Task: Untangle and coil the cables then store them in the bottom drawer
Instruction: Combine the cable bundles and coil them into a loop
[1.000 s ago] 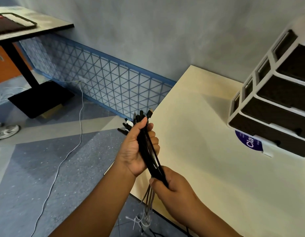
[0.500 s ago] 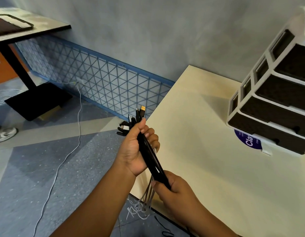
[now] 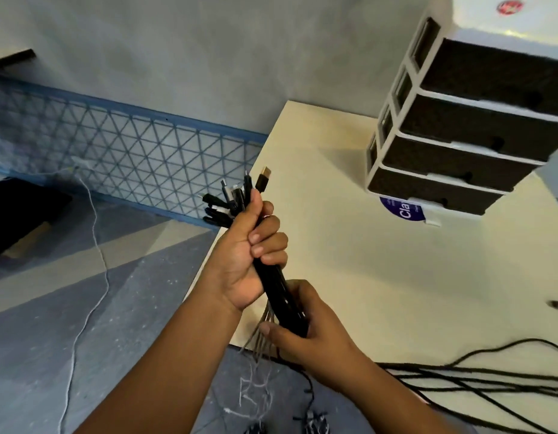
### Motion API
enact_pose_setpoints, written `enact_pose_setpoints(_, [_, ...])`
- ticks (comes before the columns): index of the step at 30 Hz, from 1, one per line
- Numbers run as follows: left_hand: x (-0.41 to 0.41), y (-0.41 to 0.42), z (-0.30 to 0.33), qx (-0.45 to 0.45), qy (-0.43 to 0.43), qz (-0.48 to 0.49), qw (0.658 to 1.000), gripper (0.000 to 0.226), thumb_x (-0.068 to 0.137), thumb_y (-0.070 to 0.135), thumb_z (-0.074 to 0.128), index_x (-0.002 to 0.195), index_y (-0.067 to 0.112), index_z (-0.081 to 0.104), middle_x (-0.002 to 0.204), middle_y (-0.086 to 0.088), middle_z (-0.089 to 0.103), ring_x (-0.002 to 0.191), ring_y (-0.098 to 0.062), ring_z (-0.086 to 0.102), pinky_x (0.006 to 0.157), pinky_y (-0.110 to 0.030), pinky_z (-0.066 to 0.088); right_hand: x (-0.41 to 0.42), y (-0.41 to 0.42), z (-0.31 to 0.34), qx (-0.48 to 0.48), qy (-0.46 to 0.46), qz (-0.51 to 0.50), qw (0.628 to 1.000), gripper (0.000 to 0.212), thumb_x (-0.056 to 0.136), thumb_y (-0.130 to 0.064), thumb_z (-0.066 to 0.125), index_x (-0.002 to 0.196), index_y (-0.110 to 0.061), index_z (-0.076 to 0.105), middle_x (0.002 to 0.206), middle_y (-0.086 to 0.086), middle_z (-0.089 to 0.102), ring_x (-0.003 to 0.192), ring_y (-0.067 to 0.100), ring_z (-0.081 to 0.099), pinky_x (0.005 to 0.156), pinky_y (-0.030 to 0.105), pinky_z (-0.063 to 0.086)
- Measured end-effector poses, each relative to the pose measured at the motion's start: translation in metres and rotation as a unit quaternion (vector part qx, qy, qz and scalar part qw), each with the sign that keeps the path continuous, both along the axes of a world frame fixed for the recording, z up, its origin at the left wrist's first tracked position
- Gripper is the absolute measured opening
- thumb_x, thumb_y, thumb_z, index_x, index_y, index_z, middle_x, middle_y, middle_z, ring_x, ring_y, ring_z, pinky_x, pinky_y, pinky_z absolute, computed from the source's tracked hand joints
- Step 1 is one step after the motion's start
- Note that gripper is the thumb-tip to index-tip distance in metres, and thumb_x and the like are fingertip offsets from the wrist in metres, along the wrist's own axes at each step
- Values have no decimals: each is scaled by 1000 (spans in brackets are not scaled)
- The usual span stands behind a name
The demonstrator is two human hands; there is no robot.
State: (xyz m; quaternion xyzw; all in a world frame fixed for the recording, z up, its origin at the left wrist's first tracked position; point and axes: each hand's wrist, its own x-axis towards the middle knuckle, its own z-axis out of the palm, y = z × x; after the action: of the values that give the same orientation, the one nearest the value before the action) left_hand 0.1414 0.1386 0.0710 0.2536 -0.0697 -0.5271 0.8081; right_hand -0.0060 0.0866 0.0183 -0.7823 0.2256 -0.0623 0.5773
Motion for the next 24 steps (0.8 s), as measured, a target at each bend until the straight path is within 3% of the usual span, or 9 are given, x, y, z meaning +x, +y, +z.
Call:
enact_pose_setpoints(3, [-16,-6,10,-6,-35,-37,999,37,92,44,51,63,22,42,42,9,25,32,-2,24,36,-16,16,-13,4,3,38,-9,14,999,26,85,-32,72,106,-22,60,102,-3,69,92,12,65,86,36,54])
enact_pose_setpoints(5, [-30,-9,18,-6,-49,-64,997,41,89,40,56,57,24,35,40,9,22,31,-3,22,35,-17,14,-25,7,4,84,-27,5,996,20,87,-22,71,103,-14,65,102,3,71,95,16,67,92,37,53])
enact_pose_setpoints(8, [-56,-10,29,23,-75,-66,995,47,85,36,60,56,26,24,40,10,17,31,-4,16,35,-17,13,-43,10,2,125,-38,-16,991,16,83,-25,74,89,-12,66,84,6,67,79,18,63,80,36,50])
enact_pose_setpoints(13, [-124,-8,52,30,-151,-88,984,53,83,42,61,54,26,19,40,9,16,34,-6,13,37,-18,13,-96,23,-2,143,-79,-85,983,33,79,-28,77,65,-7,55,62,11,56,63,22,53,65,36,42])
enact_pose_setpoints(16, [-176,-9,65,3,-185,-110,976,54,84,46,58,56,25,16,42,8,13,35,-7,12,38,-19,12,-140,31,1,145,-127,-132,972,39,83,-21,74,59,-5,49,54,10,49,54,18,50,59,27,43])
enact_pose_setpoints(20, [-237,-10,89,-61,-221,-128,965,54,89,48,52,56,24,17,45,8,13,36,-7,12,39,-20,12,-208,31,7,92,-136,-115,980,40,86,-24,74,68,4,52,62,21,56,62,20,58,63,33,48])
enact_pose_setpoints(24, [-283,-9,121,-113,-262,-126,950,54,100,45,39,55,24,18,44,8,13,34,-7,13,39,-19,10,-264,26,3,4,-122,-90,988,36,88,-26,72,78,3,53,68,10,53,65,11,52,63,25,43])
